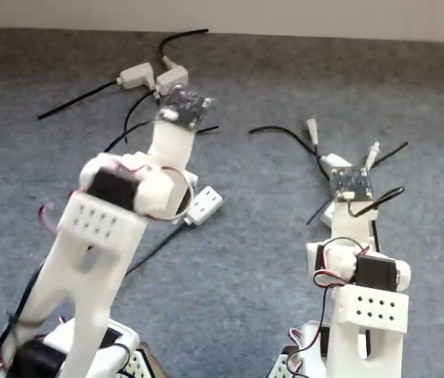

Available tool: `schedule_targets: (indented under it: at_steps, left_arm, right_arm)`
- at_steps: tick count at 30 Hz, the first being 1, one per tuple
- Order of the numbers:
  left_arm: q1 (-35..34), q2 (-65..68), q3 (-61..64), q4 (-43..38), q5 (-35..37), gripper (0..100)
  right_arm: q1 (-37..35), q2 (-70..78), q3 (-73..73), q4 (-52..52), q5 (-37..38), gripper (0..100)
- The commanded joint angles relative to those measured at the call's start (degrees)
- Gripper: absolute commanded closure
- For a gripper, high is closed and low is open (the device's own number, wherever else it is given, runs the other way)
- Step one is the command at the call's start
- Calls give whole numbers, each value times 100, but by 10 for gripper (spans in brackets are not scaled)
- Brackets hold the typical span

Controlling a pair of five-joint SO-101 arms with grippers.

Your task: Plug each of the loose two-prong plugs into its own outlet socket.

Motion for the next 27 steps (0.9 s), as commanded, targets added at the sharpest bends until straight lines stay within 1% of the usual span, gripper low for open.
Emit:
schedule_targets:
  at_steps: [1,5,8,14,18,23,27]
  left_arm:
    - [286,989,-840,448,-53,993]
    - [523,1604,-1147,484,-123,993]
    - [541,1982,-1376,475,-545,993]
    - [541,2993,-1947,475,-580,993]
    - [505,3890,-2545,536,-589,993]
    - [541,4549,-3248,659,-589,993]
    - [593,4585,-3503,905,-571,993]
  right_arm:
    - [31,-57,40,-31,18,991]
    - [40,-57,224,-233,18,991]
    - [40,-57,576,-585,18,991]
    - [75,-57,1385,-1420,18,991]
    - [470,-57,1578,-1789,-18,991]
    - [1095,-57,1596,-2185,-1020,991]
    - [1226,-48,1815,-2475,-1116,991]
